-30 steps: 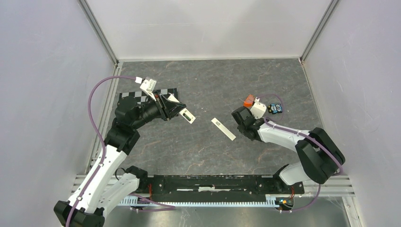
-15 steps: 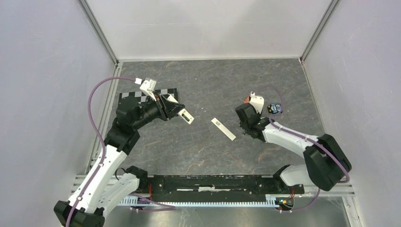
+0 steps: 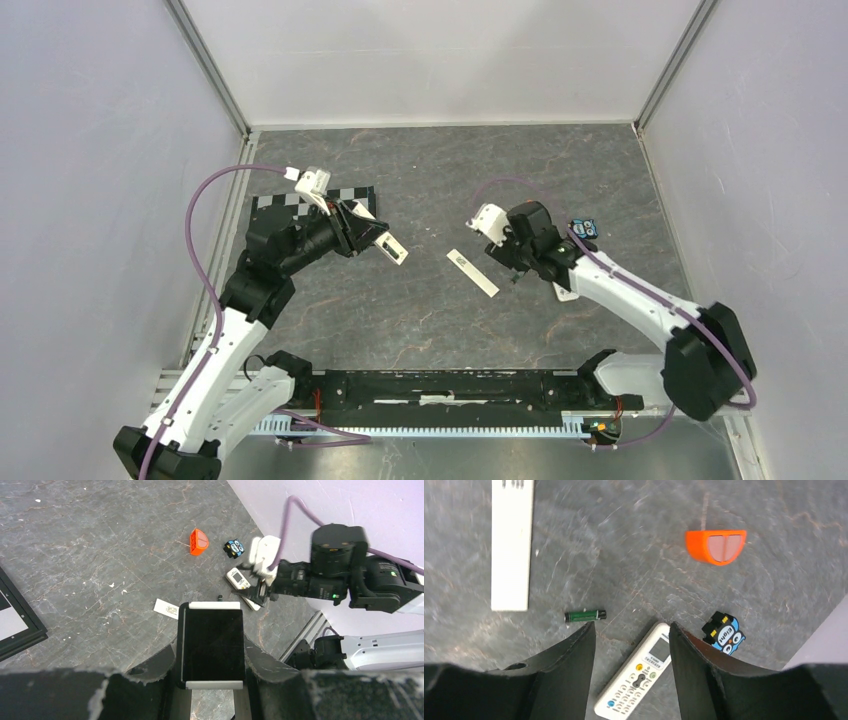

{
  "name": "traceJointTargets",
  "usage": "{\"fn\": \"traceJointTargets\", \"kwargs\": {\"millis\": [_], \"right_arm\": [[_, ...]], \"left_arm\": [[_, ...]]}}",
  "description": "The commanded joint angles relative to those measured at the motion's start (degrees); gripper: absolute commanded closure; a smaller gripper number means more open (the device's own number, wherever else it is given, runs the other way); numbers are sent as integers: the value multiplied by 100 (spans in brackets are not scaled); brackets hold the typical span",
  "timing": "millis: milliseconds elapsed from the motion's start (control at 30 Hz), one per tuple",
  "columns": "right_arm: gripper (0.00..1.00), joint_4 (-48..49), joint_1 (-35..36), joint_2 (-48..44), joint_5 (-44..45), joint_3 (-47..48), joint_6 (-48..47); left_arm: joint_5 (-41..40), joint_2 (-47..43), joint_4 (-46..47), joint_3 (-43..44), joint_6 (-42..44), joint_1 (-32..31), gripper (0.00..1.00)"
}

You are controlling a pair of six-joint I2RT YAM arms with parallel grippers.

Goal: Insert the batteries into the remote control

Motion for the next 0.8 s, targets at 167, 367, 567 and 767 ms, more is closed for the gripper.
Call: {"fn": "traceJointTargets", "kwargs": {"millis": [167, 367, 567, 767], "right_arm": [[39, -1196, -10, 1131, -904, 729, -1910], [39, -1345, -32, 1478, -1122, 839, -2096], [41, -1396, -103, 1747, -963, 787, -2078], [41, -1337, -255, 1860, -1046, 814, -2161]], "left_arm": [[-85, 105, 164, 207, -2, 3, 98], [43, 358, 127, 324, -14, 6, 98], [26, 328, 95, 315, -1, 9, 98], [25, 317, 46, 325, 22, 5, 98]]}}
